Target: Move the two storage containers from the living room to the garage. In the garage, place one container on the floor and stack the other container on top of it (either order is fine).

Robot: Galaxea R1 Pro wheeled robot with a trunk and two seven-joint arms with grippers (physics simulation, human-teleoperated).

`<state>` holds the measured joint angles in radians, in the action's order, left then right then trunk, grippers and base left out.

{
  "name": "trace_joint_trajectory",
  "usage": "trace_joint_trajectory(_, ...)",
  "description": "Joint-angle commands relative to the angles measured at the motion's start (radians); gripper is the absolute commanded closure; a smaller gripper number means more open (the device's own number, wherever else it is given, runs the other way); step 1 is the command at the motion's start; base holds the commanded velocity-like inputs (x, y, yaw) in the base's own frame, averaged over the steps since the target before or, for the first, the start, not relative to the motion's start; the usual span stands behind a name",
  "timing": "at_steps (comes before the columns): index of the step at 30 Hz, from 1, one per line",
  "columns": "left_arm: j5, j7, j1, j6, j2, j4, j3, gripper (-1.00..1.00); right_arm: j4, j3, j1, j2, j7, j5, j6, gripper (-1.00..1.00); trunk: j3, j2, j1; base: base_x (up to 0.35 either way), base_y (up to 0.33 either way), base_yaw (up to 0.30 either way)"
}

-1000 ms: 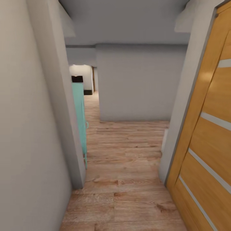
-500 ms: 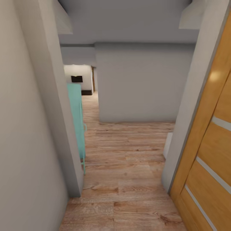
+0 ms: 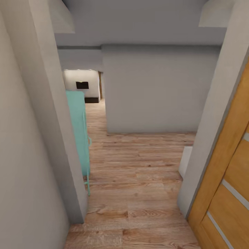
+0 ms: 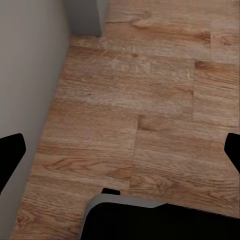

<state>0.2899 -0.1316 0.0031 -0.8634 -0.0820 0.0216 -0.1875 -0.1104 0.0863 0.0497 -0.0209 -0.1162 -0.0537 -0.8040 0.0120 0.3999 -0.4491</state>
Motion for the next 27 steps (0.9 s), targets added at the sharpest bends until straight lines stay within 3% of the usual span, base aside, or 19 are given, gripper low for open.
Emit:
trace_joint_trajectory(1,0.003,-0.007,0.0,-0.003,0.0,0.001,-0.009,-1.0,-0.002,0.007,0.001,0.0,-0.01,-0.006,0.001,-1.0,0.0,0.0,-0.001,0.324,0.0,0.0)
trace_joint_trajectory(27,0.0,-0.003,0.0,-0.002,-0.001,0.001,-0.009,-1.0,0.0,0.009,0.001,0.001,-0.008,-0.008,0.003,-1.0,0.0,0.0,-0.001,0.325,-0.009,0.0)
